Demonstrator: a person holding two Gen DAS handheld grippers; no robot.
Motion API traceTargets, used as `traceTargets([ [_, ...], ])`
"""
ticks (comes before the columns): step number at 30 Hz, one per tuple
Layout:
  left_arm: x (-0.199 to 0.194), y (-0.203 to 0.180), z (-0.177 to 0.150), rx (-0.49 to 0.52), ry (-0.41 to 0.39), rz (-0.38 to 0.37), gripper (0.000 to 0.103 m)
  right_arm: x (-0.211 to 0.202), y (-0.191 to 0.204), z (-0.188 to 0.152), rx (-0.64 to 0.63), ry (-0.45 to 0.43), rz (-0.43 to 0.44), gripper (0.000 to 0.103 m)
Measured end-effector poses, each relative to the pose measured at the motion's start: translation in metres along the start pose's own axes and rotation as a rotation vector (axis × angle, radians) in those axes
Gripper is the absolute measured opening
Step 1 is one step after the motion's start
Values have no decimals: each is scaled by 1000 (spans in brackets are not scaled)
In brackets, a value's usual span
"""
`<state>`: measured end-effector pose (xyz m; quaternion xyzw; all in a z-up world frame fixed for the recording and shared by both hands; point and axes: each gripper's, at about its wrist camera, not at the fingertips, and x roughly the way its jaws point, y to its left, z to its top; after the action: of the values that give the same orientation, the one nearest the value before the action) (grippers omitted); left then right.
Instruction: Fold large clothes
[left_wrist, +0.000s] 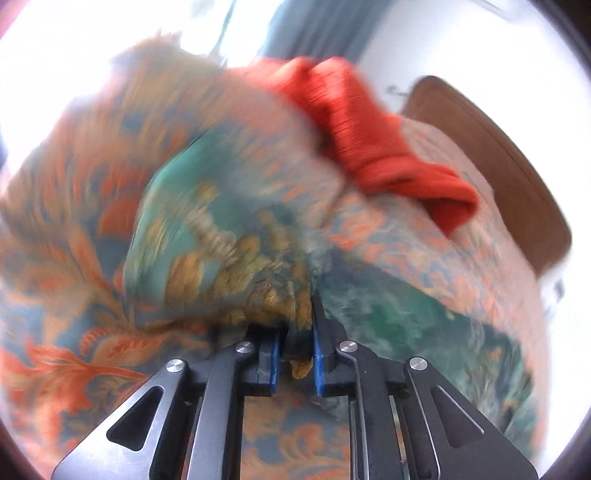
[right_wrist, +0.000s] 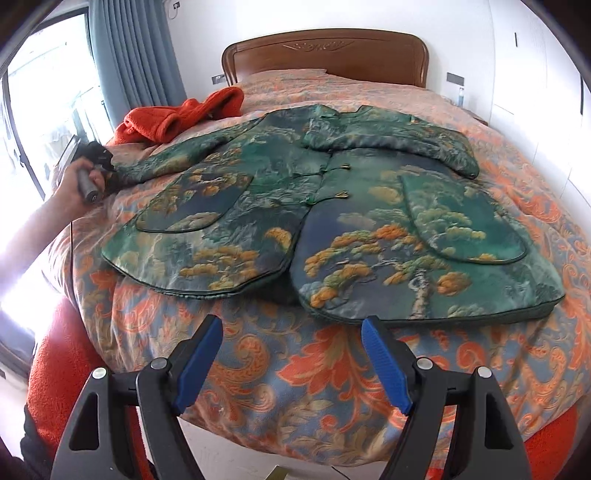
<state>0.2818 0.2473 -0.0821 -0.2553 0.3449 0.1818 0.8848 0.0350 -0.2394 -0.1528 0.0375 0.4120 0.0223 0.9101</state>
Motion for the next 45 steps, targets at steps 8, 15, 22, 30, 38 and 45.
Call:
traceTargets([
  [8, -105, -190, -79, 619, -248, -138, 13, 0, 2, -1, 9, -16, 26, 80],
  [15, -103, -279, -210, 966, -157, -257, 36, -14, -20, -3, 76, -63, -13, 80],
  [22, -102, -246, -299, 1124, -30, -249, 90, -25, -52, -7, 130, -86, -65, 80],
  [30, -126, -173, -277, 1026, -3, -234, 96, -6, -84, 57, 172, -101, 39, 80],
  [38, -141, -106, -244, 811, 43, -250, 96, 151, -125, 192, 507, 63, 340, 80],
  [45, -136, -74, -231, 738, 73, -235, 96, 250, -119, 217, 650, 179, 319, 17],
])
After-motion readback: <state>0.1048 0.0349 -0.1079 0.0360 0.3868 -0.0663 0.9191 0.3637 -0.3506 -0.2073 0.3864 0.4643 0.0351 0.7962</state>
